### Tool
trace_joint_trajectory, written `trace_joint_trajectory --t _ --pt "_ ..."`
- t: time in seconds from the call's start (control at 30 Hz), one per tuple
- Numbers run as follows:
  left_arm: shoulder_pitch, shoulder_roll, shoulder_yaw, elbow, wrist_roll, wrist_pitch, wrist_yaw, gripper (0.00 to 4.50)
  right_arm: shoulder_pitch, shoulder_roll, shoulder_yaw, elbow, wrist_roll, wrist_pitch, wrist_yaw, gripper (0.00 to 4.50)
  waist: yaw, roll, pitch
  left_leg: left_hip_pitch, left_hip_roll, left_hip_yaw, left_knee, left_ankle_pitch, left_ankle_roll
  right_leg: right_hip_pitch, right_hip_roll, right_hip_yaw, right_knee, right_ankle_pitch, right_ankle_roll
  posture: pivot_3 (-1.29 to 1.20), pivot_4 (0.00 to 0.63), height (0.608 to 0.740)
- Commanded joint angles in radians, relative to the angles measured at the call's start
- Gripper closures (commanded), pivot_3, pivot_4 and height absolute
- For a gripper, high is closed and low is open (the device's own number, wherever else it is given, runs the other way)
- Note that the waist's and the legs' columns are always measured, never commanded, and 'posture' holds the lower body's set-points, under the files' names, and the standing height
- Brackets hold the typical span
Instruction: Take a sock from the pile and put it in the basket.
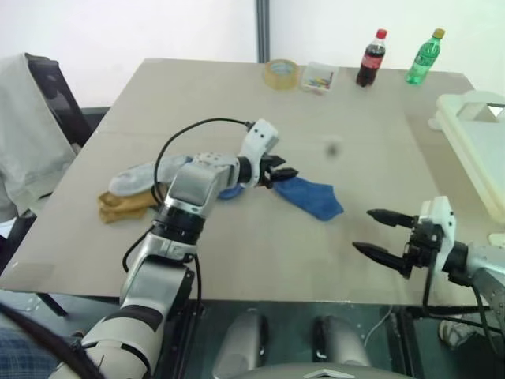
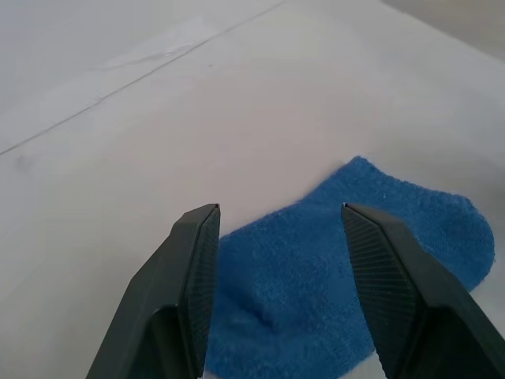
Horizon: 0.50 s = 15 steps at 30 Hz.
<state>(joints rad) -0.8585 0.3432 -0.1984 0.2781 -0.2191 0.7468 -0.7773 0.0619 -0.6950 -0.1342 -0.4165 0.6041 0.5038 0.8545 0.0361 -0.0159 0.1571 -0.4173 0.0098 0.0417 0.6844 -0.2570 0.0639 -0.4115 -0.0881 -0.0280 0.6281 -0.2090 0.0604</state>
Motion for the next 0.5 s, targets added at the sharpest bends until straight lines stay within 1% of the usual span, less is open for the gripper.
trace_joint_trajectory --t 0.03,0.1,0.17,0.27,0.3,0.37,0.43,0.47,0.5 --pt "-0.040 -0.016 -0.010 0.107 0.052 -0.105 0.021 1.90 -0.054 0.042 0.043 0.010 -0.029 0.113 -0.139 0.00 -0.002 0.000 0.000 0.000 0.000 0.000 0.000 0.000 0.000 0.000 0.000 0.000 0.000 0.000 0.000 0.00 0.150 0.740" --pt "-0.058 -0.016 -0.036 0.194 0.108 -0.172 0.040 1.90 -0.100 0.099 0.043 0.027 -0.008 0.219 -0.245 0.00 -0.003 0.000 0.000 0.000 0.000 0.000 0.000 0.000 0.000 0.000 0.000 0.000 0.001 0.000 0.000 0.00 0.150 0.740" --pt "-0.065 -0.011 -0.057 0.255 0.151 -0.223 0.047 1.90 -0.156 0.186 0.024 0.063 0.020 0.314 -0.364 0.00 -0.007 0.000 0.000 0.000 0.000 0.000 0.000 0.000 0.000 0.000 0.000 0.000 0.001 0.000 0.000 0.00 0.150 0.740" --pt "-0.063 -0.009 -0.073 0.294 0.187 -0.268 0.038 1.90 -0.208 0.267 -0.001 0.077 0.066 0.416 -0.443 0.00 -0.014 0.000 0.000 0.000 0.000 0.000 0.000 0.000 0.000 -0.001 0.000 0.000 0.002 0.002 0.002 0.00 0.150 0.740" --pt "-0.058 -0.009 -0.074 0.295 0.194 -0.274 0.033 1.79 -0.222 0.293 -0.012 0.082 0.083 0.444 -0.467 0.26 -0.016 0.000 0.000 0.000 0.001 0.000 0.000 0.000 0.000 -0.001 0.000 0.000 0.002 0.002 0.002 0.00 0.150 0.740" --pt "-0.045 -0.011 -0.072 0.280 0.197 -0.266 0.023 1.78 -0.244 0.331 -0.024 0.088 0.112 0.494 -0.498 0.91 -0.017 0.000 0.000 0.000 0.001 0.000 0.000 0.000 0.000 0.000 0.000 0.000 0.002 0.002 0.003 0.00 0.150 0.740" --pt "-0.026 -0.012 -0.069 0.250 0.195 -0.248 0.013 1.78 -0.259 0.347 -0.013 0.089 0.113 0.517 -0.513 1.86 -0.019 0.000 0.000 0.000 0.001 0.000 0.000 0.000 0.000 0.000 0.000 0.000 0.001 0.002 0.003 0.00 0.150 0.740" --pt "-0.015 -0.011 -0.070 0.232 0.195 -0.238 0.009 1.78 -0.266 0.356 -0.009 0.092 0.111 0.517 -0.518 2.43 -0.019 0.000 0.000 0.000 0.001 0.000 0.000 0.000 0.000 0.000 0.000 0.000 0.001 0.002 0.003 0.00 0.150 0.740" --pt "-0.001 -0.008 -0.072 0.205 0.194 -0.222 0.003 1.78 -0.275 0.367 -0.009 0.098 0.114 0.518 -0.522 2.85 -0.021 0.000 0.000 0.000 0.001 0.000 0.000 0.000 0.000 0.000 0.000 0.000 0.001 0.002 0.003 0.00 0.150 0.740"
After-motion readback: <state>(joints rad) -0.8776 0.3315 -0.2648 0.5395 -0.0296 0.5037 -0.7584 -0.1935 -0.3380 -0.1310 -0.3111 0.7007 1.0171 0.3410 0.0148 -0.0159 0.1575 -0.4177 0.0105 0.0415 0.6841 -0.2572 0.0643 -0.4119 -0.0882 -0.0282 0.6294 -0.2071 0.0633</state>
